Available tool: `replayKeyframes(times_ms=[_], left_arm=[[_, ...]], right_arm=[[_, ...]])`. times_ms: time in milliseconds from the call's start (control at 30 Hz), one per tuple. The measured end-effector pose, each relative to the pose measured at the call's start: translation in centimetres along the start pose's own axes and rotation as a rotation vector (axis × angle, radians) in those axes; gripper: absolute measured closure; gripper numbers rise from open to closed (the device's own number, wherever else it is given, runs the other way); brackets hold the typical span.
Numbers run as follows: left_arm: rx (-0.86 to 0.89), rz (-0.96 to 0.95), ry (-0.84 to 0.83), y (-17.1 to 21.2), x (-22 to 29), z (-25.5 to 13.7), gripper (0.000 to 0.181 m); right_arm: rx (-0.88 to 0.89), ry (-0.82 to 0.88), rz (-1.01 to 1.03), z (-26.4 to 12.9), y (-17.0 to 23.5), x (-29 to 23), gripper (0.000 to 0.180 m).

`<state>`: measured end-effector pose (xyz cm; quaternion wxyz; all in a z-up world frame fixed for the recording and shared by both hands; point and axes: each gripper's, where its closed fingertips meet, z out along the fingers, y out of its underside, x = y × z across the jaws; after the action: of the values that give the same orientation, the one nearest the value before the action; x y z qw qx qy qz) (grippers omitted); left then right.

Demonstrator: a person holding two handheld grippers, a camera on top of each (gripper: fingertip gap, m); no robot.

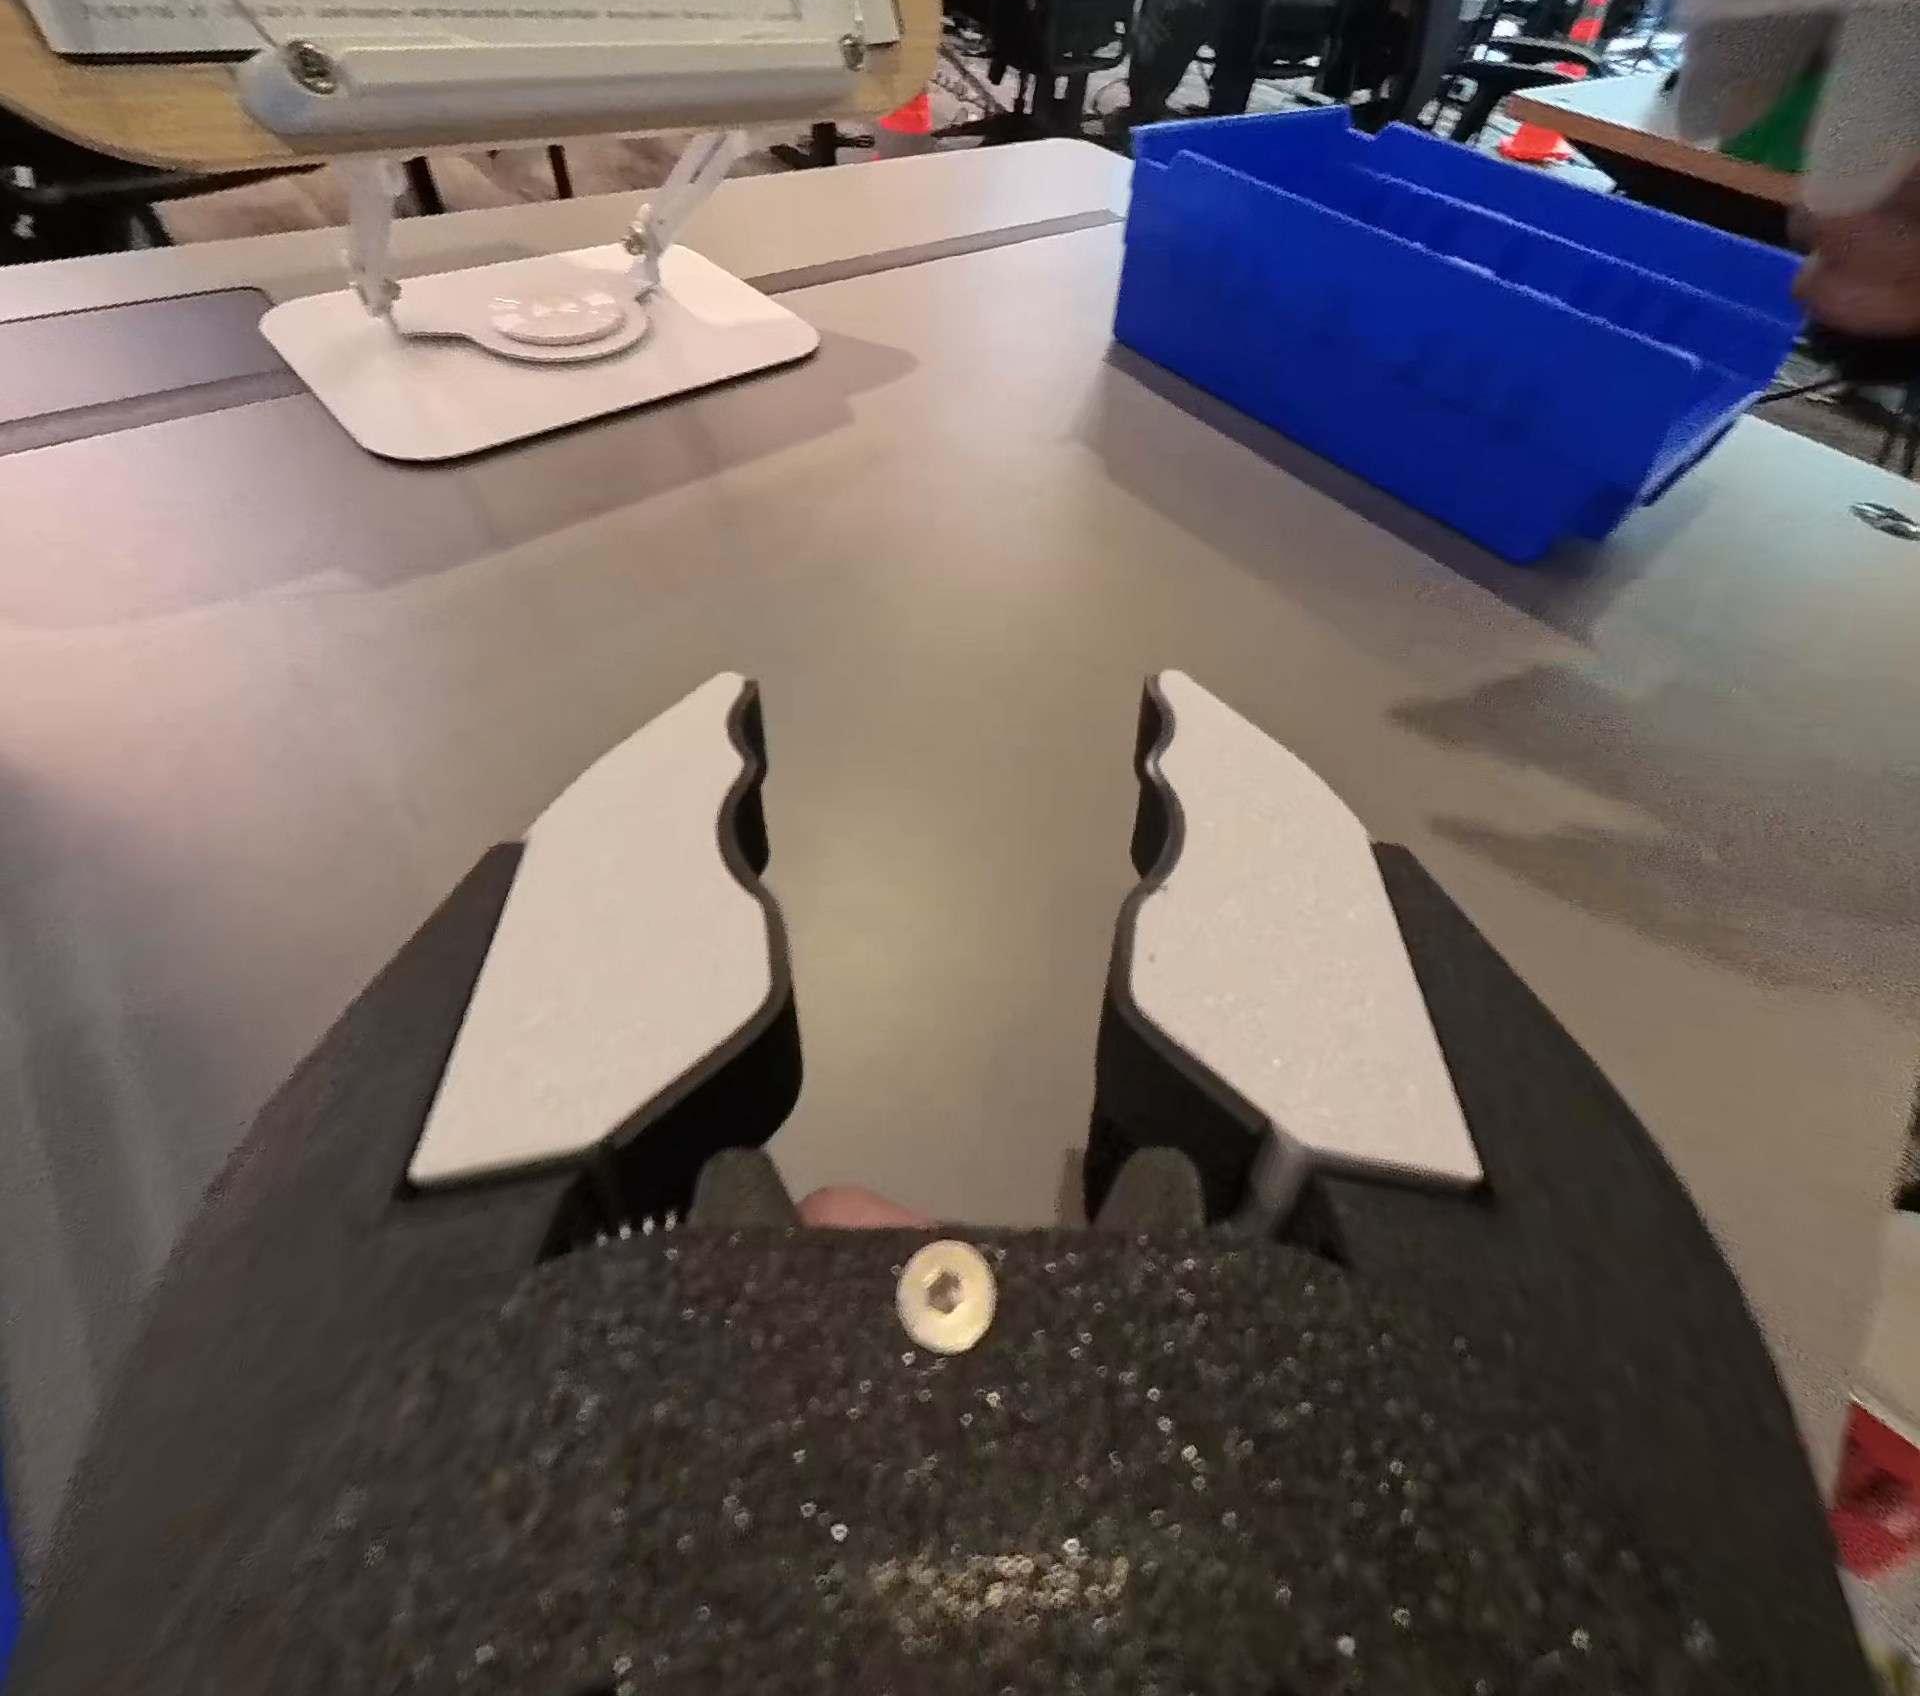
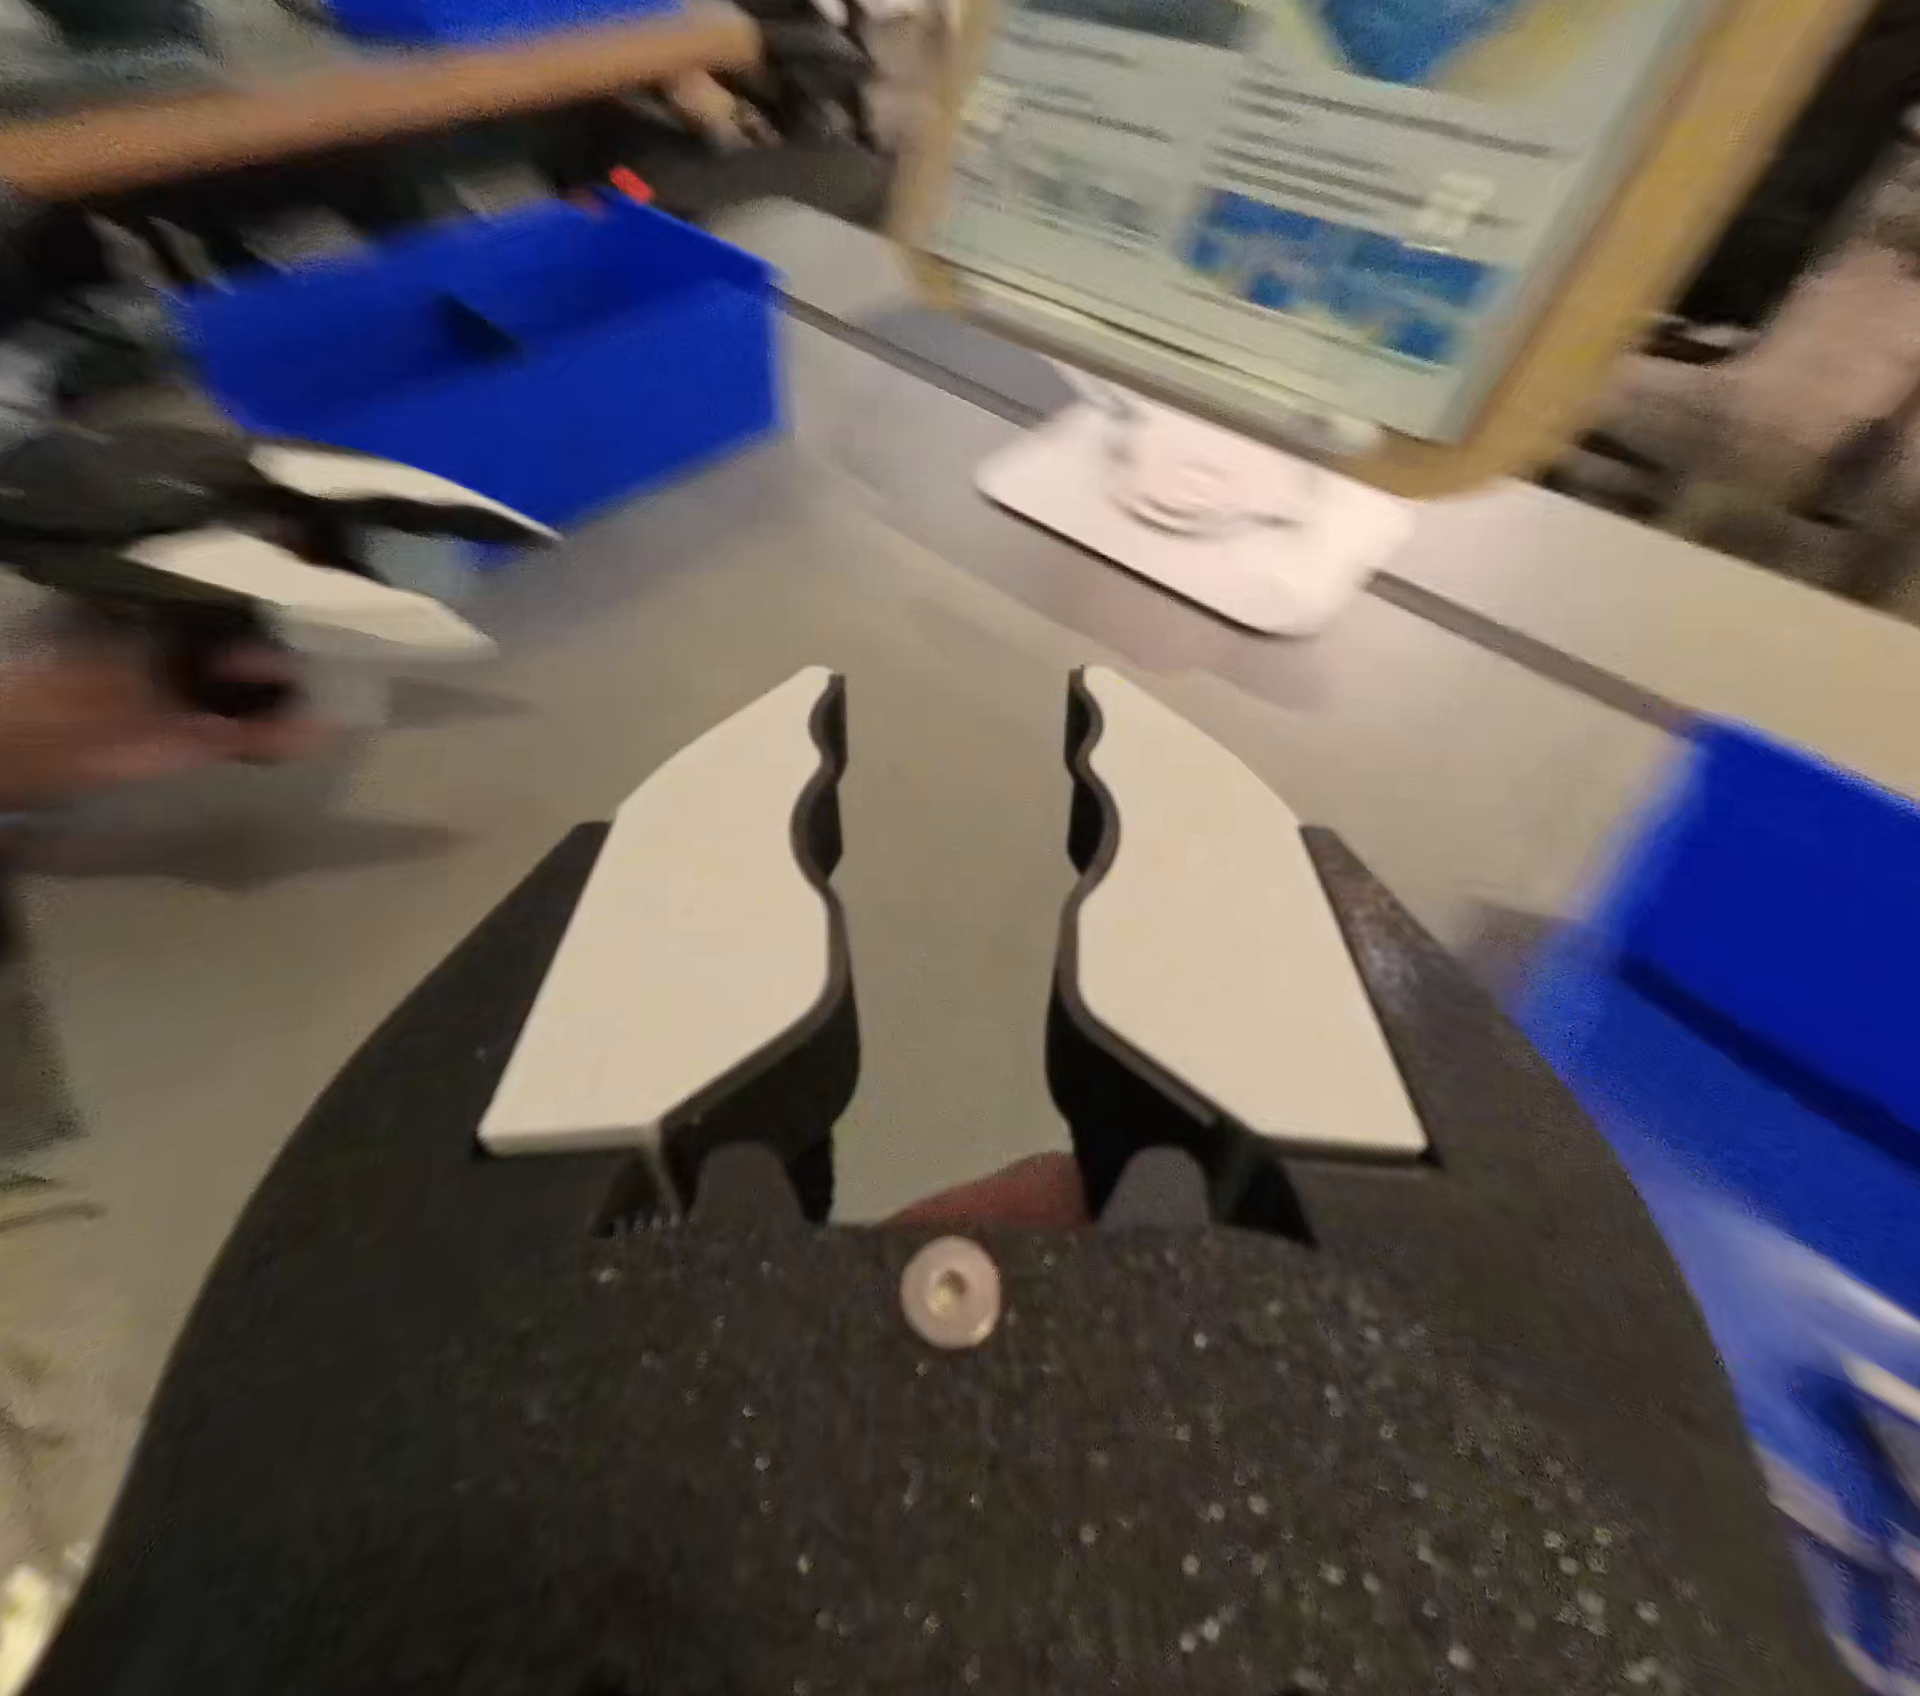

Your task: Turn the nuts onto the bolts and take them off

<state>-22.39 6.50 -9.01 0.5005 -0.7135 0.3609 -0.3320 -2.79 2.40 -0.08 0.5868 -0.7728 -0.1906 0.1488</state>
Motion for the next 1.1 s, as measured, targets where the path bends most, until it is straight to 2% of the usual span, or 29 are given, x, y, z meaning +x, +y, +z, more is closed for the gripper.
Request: replayKeyframes(times_ms=[100, 233, 300, 400, 667, 733, 800, 900, 1000, 1100], left_arm=[[0.005, 0.005, -0.101, 0.1, -1.5, 0.0, 0.114], [0.001, -0.011, -0.181, 0.8, -2.6, -0.1, 0.116], [-0.013, -0.001, -0.203, 1.2, -3.0, 0.0, 0.116], [-0.013, 0.015, -0.226, 1.2, -3.3, -0.1, 0.116], [-0.019, 0.057, -0.234, 1.4, -3.1, -0.2, 0.117], [-0.02, 0.069, -0.237, 1.4, -3.1, -0.2, 0.117], [-0.022, 0.054, -0.223, 1.5, -3.0, -0.2, 0.117], [-0.038, 0.026, -0.183, 1.8, -2.4, 0.0, 0.116], [-0.039, 0.033, -0.154, 1.7, -1.6, 0.2, 0.116], [-0.04, 0.062, -0.137, 1.6, -0.8, 0.4, 0.116]], right_arm=[[0.107, -0.106, 0.101, 5.4, 2.1, -6.5, 0.139], [0.065, 0.043, 0.027, 9.6, 5.5, -7.0, 0.139], [0.071, 0.113, 0.02, 9.9, 6.3, -5.8, 0.141], [0.009, 0.123, 0.028, 10.2, 7.9, -5.4, 0.139], [0.035, 0.14, -0.025, 9.5, 7.9, -6.0, 0.143], [0.056, 0.142, -0.024, 8.5, 7.2, -6.3, 0.142], [0.103, 0.177, -0.058, 5.5, 5.7, -6.5, 0.141], [0.197, 0.435, -0.088, -2.6, 4.5, -2.6, 0.142], [0.192, 0.607, 0.072, -9.0, 7.4, 2.6, 0.141], [0.067, 0.653, 0.134, -9.7, 11.3, 5.3, 0.133]])
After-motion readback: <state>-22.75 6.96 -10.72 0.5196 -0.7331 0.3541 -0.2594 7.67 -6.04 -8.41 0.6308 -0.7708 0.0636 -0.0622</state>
